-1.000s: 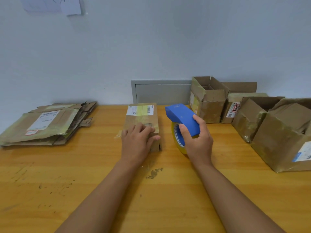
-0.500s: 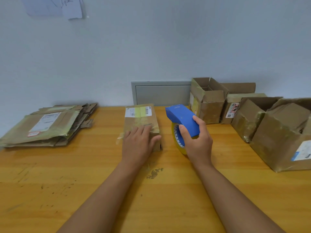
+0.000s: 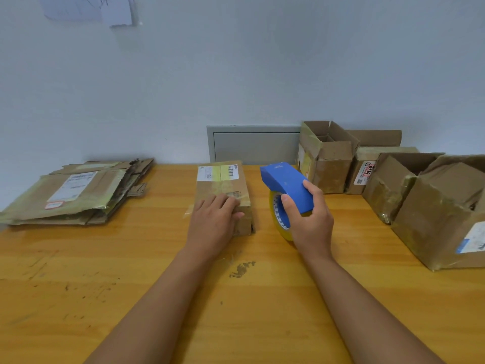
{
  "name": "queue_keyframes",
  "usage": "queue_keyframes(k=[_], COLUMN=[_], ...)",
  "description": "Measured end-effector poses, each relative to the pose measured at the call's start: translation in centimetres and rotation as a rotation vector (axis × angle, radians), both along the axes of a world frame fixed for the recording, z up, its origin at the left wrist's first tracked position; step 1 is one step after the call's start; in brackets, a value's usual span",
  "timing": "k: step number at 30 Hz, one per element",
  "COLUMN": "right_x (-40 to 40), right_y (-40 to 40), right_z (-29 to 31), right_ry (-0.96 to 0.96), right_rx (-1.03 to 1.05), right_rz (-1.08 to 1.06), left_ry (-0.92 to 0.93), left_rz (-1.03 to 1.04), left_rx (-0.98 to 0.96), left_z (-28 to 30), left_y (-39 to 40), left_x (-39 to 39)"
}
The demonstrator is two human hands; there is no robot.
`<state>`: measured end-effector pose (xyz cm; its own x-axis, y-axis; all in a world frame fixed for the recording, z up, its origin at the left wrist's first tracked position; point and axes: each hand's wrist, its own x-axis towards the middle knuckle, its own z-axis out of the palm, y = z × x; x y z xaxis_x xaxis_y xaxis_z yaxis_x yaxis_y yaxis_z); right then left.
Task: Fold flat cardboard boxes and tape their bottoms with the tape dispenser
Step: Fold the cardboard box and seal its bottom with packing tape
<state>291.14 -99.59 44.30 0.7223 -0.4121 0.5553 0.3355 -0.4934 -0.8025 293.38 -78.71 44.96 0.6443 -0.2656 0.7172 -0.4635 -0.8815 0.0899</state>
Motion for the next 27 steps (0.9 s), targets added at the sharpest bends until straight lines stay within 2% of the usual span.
queue_keyframes(k=[13,16,23,27], right_x=[-0.1,0.0,0.0,0.0], right_y=[0.0,0.0,0.1,0.1], right_z=[0.1,0.1,0.0,0.2], right_ry=[0.012,0.007,0.002,0.010], right_rx=[0.004,0.007,0.007,0.008], right_rz=[-0.005,-0.004,0.000,-0.008], left_ry=[0.106,0.188,0.170,0.138], left_rz=[0.007,0.001,0.021,0.041], left_rx=[0.047,-0.006,-0.149,-0.156], left_z=[0.7,0.8,0.8,0.8], left_y=[0.3,1.0,1.7,1.7], left_x=[-0.6,-0.6,-0.6,-0.4])
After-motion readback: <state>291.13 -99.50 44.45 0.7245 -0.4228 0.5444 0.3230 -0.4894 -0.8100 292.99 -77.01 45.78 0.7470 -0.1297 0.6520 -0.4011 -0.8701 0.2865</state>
